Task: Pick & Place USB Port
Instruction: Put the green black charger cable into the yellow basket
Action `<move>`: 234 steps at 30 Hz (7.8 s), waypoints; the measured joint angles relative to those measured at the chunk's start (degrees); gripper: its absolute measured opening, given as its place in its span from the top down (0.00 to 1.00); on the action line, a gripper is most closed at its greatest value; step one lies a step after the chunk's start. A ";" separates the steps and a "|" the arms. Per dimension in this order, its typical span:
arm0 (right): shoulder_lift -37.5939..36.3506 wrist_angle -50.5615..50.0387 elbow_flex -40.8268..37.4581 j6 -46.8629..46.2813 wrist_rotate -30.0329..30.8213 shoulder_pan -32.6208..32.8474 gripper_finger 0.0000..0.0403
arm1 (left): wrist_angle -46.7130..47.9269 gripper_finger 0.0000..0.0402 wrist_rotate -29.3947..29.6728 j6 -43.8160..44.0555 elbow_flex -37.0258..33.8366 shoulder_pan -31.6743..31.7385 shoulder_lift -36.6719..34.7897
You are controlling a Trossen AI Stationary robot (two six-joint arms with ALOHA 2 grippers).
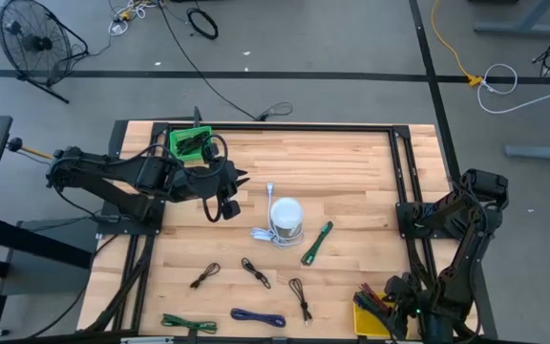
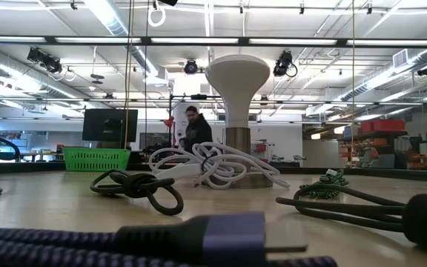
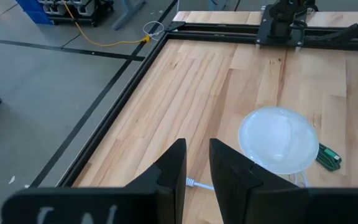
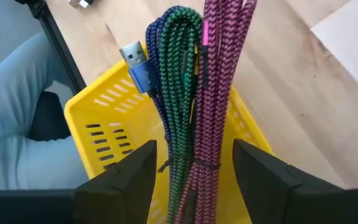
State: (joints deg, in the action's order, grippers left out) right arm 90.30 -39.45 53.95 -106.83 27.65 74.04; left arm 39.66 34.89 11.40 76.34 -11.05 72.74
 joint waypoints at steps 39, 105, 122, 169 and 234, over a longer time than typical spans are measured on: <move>-20.82 6.60 0.02 57.65 13.96 -29.43 0.48 | 0.02 0.81 0.00 -0.78 0.00 0.00 0.01; -6.88 20.73 -13.02 107.21 -9.29 -52.63 0.48 | 0.00 0.81 1.08 -3.06 0.00 4.28 0.01; 2.79 28.93 -14.16 107.95 -14.52 -54.25 0.49 | -0.24 0.81 0.87 -3.08 0.00 4.50 0.01; -13.14 -4.60 13.67 54.34 3.05 -25.66 0.98 | 3.89 0.81 0.81 -1.51 0.00 4.50 0.01; 10.62 -4.97 13.68 11.29 4.30 2.67 0.88 | 3.91 0.81 -9.03 20.31 0.00 -1.92 0.03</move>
State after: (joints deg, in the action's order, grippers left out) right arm 100.92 -44.42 67.64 -95.55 31.96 76.71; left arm 43.57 25.87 31.71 76.34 -12.96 72.77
